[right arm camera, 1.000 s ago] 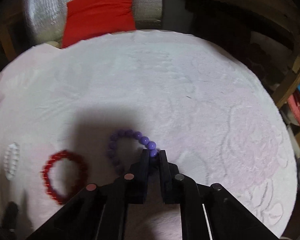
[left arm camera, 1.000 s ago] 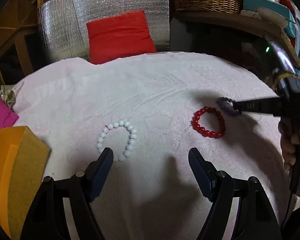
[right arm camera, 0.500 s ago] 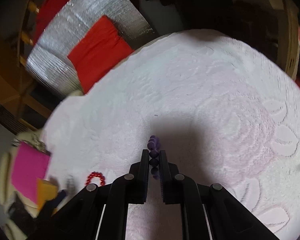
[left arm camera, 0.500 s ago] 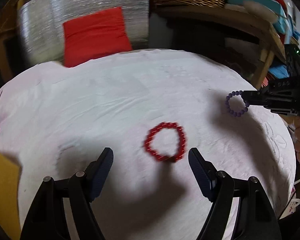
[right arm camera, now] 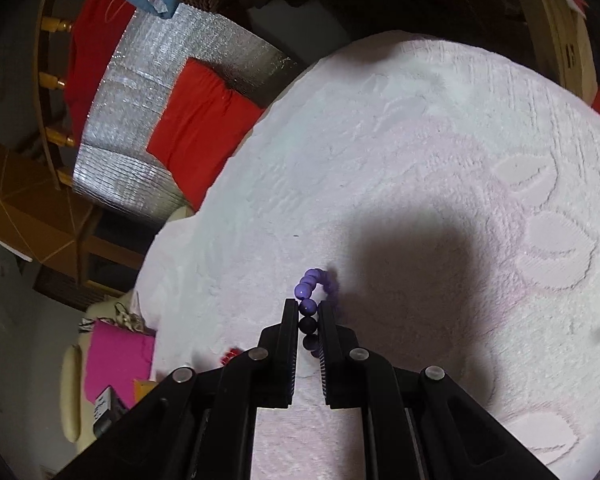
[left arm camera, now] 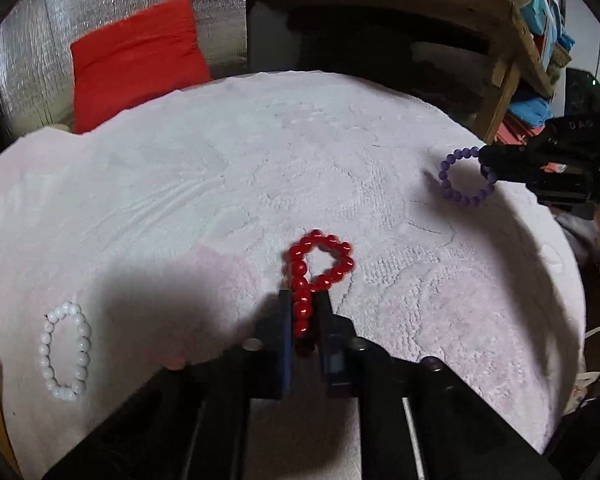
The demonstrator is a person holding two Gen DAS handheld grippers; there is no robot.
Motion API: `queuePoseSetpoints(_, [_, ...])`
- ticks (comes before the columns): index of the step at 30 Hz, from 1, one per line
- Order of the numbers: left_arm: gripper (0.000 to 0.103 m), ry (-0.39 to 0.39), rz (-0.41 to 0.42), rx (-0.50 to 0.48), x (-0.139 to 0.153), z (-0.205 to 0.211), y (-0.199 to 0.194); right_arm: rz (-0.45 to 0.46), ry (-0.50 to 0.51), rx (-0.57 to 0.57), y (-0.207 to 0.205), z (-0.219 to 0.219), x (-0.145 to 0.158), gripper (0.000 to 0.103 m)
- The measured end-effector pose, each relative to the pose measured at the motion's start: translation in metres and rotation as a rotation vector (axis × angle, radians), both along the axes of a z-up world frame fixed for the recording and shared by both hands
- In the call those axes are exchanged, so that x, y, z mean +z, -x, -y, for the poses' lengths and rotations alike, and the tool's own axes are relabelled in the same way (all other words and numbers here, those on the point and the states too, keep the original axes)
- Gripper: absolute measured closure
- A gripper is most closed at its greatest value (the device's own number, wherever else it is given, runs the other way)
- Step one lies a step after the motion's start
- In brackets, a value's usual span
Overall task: Organize jewelry
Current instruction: 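Grasp the red bead bracelet with the left tool while the right tool lifts the purple bracelet, then carry both bracelets into the orange box and open both tools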
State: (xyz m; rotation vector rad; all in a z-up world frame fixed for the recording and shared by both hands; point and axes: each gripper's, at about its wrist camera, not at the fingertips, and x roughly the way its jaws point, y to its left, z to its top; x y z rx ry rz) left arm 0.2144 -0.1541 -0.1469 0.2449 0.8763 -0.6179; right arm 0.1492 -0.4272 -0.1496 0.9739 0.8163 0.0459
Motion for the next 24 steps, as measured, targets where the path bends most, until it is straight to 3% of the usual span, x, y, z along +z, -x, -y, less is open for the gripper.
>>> queuePoseSetpoints(3, [0.094,0.039,-0.029,0.008,0.005,-0.01,-0.004,0.014,-0.014,0.016,-0.001,-0.008,0.004,0.093])
queuePoseSetpoints(12, [0.094,0.065,0.068,0.005,0.036,-0.032,0.025,0.078,-0.063,-0.005,-0.012,-0.055,0.023,0.093])
queuePoseSetpoints(24, [0.094,-0.048,0.141,0.166,0.094,-0.063,0.091,0.146,-0.032,0.05,-0.007,-0.112,0.046,0.093])
